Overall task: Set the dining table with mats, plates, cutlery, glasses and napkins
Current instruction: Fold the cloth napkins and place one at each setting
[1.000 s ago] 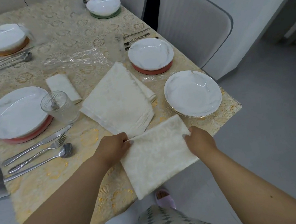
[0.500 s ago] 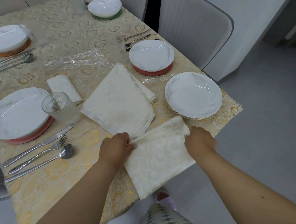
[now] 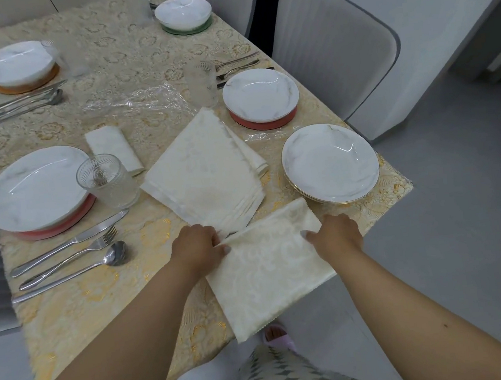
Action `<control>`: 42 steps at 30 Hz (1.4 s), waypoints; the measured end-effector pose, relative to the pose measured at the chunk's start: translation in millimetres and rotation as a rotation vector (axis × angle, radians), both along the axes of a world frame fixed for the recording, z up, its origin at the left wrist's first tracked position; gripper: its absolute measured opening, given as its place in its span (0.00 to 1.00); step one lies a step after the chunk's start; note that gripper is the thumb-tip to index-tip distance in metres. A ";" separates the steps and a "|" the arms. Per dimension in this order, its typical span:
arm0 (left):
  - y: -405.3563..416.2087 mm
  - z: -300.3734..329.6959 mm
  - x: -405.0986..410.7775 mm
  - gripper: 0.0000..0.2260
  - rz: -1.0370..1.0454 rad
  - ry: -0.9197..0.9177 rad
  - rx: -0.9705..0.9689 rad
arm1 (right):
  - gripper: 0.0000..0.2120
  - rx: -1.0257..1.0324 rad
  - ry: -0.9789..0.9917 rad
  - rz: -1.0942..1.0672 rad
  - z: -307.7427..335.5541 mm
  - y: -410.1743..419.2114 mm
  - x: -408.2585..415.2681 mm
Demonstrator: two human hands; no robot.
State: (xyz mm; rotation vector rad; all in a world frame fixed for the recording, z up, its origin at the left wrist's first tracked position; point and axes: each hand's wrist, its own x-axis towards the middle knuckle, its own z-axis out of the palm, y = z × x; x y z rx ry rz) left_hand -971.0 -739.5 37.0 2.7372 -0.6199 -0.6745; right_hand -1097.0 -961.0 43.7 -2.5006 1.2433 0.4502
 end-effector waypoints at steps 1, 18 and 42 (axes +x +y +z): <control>4.3 3.3 0.1 0.13 0.028 0.046 -0.027 | 0.25 -0.017 -0.029 0.031 1.6 4.2 -0.3; 84.7 47.9 14.3 0.40 0.487 0.525 -0.861 | 0.18 0.117 -0.566 1.156 72.5 95.2 97.3; 111.5 142.9 9.9 0.09 0.432 0.142 -1.248 | 0.14 1.247 -0.953 0.403 120.8 73.5 104.9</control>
